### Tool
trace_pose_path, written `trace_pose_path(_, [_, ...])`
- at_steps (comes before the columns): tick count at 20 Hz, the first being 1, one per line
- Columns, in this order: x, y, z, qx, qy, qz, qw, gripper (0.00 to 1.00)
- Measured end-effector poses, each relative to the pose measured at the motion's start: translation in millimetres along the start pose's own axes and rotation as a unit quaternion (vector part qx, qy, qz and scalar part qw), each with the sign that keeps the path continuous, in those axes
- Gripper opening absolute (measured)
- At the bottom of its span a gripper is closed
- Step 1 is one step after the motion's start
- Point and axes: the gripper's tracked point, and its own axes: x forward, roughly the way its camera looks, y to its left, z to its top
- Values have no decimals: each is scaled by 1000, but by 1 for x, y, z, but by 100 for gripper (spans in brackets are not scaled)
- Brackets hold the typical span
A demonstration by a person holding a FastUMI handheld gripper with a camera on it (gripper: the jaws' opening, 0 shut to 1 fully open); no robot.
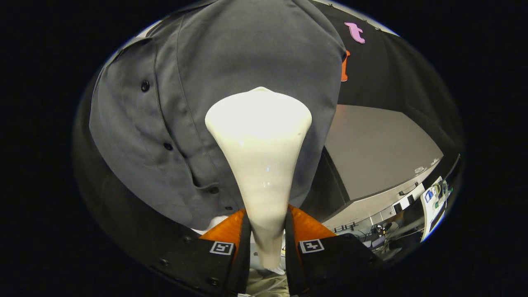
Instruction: Iron the clothes twice with a garment steamer, once on the left side and once on the right side.
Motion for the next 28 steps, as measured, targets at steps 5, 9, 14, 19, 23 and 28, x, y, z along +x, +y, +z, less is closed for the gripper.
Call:
trace_pose_path(5, [21,0,-34,-3,32,-6,999,44])
trace_pose_path(9, [39,0,-64,-1,58,-5,998,44])
trace_pose_path(14, [50,2,-85,4,80,-6,997,44])
trace_pose_path(19, [62,1,-112,8,100,-8,995,44])
trace_pose_path(23, [70,-1,-132,12,116,-11,993,44])
trace_pose_path(28, [78,-2,-157,22,132,-13,991,44])
